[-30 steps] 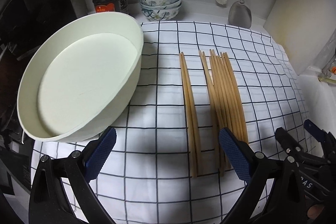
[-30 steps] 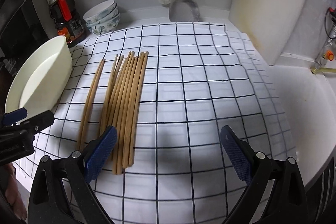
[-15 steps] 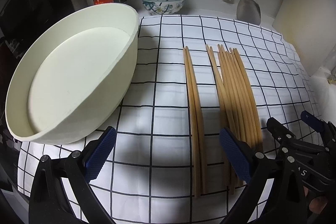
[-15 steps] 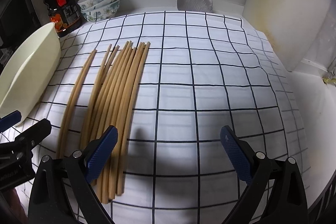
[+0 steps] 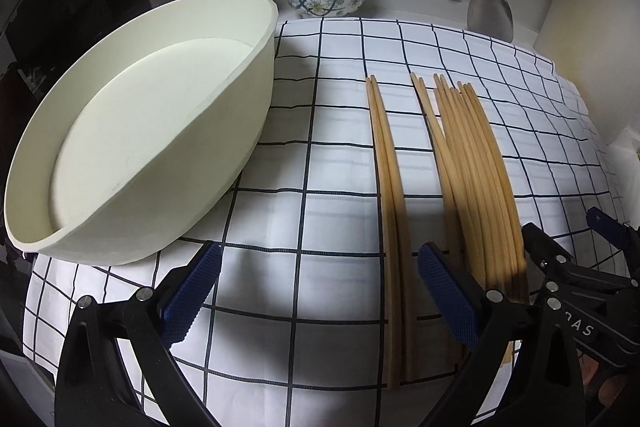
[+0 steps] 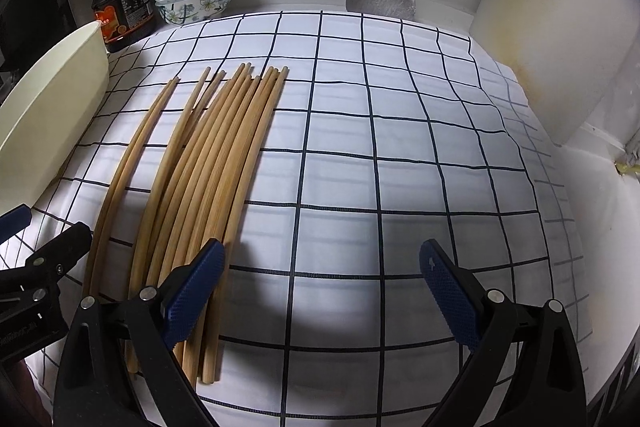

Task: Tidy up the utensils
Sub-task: 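Move both grippers down toward the row of wooden chopsticks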

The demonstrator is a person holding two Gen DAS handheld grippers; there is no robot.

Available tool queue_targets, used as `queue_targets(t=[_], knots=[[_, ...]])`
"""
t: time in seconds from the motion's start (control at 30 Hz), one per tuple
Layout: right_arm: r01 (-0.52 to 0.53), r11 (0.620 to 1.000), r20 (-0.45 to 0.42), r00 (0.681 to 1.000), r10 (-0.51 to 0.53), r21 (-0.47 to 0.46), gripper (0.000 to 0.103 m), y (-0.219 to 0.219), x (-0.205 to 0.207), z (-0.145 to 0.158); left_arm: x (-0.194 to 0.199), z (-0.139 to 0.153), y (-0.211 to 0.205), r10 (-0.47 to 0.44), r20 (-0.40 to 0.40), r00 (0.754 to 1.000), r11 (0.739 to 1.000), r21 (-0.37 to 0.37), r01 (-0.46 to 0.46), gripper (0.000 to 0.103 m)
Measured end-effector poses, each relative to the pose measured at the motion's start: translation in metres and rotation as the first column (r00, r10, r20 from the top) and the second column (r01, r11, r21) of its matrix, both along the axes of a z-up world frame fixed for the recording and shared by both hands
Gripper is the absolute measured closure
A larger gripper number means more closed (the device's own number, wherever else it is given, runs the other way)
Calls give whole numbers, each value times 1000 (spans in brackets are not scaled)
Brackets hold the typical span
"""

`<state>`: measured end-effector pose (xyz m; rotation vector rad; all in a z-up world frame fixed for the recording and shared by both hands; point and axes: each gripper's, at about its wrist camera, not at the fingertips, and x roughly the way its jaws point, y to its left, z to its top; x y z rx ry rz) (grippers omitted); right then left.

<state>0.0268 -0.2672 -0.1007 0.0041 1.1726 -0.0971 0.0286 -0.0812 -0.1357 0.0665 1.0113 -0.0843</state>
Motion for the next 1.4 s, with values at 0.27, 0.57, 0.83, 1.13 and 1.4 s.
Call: queue_targets(t=[0.27, 0.57, 0.83, 1.13, 1.4], knots=[[-21, 1000, 6, 1000, 21, -13, 9, 3, 0, 0, 1, -3, 2, 15, 3, 1000, 1000, 9, -15, 6], [-33, 999, 4, 999, 33, -21, 9, 4, -1, 1, 1, -8, 5, 23, -10, 1000, 999, 28, -23, 6], [-57, 997, -15, 998, 56, -45, 9, 10, -6, -3, 2, -9, 4, 18, -6, 1000, 999, 34, -18, 6], [-42, 998, -8, 999, 42, -52, 9, 3, -3, -6, 9, -13, -4, 9, -20, 1000, 997, 71, -7, 6], [-29, 998, 12, 999, 30, -55, 9, -3, 1, -7, 19, -13, -5, 34, -24, 999, 998, 52, -33, 10]])
